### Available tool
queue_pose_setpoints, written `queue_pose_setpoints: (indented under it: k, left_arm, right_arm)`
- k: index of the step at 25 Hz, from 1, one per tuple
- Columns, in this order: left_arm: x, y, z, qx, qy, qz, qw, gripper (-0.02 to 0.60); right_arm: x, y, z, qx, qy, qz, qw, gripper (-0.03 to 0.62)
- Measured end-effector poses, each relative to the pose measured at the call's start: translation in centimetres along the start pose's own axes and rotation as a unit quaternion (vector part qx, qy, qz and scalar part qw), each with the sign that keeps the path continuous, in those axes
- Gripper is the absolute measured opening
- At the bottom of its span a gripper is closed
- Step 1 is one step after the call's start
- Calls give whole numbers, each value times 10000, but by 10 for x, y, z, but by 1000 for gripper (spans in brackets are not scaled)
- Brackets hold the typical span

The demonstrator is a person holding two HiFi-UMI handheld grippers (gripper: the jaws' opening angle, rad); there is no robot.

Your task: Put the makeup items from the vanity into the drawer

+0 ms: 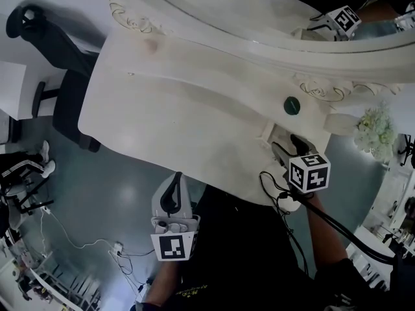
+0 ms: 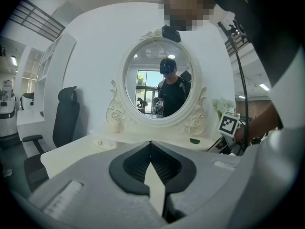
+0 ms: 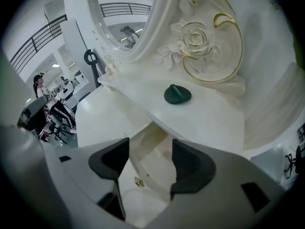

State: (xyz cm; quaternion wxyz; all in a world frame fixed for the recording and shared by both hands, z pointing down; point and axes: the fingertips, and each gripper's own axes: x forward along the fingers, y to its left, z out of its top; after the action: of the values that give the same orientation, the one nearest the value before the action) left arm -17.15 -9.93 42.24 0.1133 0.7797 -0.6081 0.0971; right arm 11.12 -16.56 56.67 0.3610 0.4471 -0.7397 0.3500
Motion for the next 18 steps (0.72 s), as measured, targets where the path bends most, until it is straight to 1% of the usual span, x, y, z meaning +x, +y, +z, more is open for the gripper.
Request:
queue_pose_setpoints:
  k: [5,9,11,15,18]
  left_arm:
    - [-1,-2,3,23,-44,-20,10000,21]
    - [-3,-4,8,74,-95,-48,9999,21]
    - [-4,-4,11,101,-135,-61,9998,21]
    - [-5,-5,19,178,-258,-81,9995,21]
    - [-9,-7,29,225,-403,-78,9989,21]
  right_arm:
    - [-13,7,6,-56,-258,26,9996,282]
    - [-28,22,17,-213,-598,97,9979,282]
    - [-38,31,29,-355,-930,152,9949,282]
    - [-64,50,59,-627,-1769,255,9819,281]
    - [-84,60,76,-681,-2181,268,9732,281]
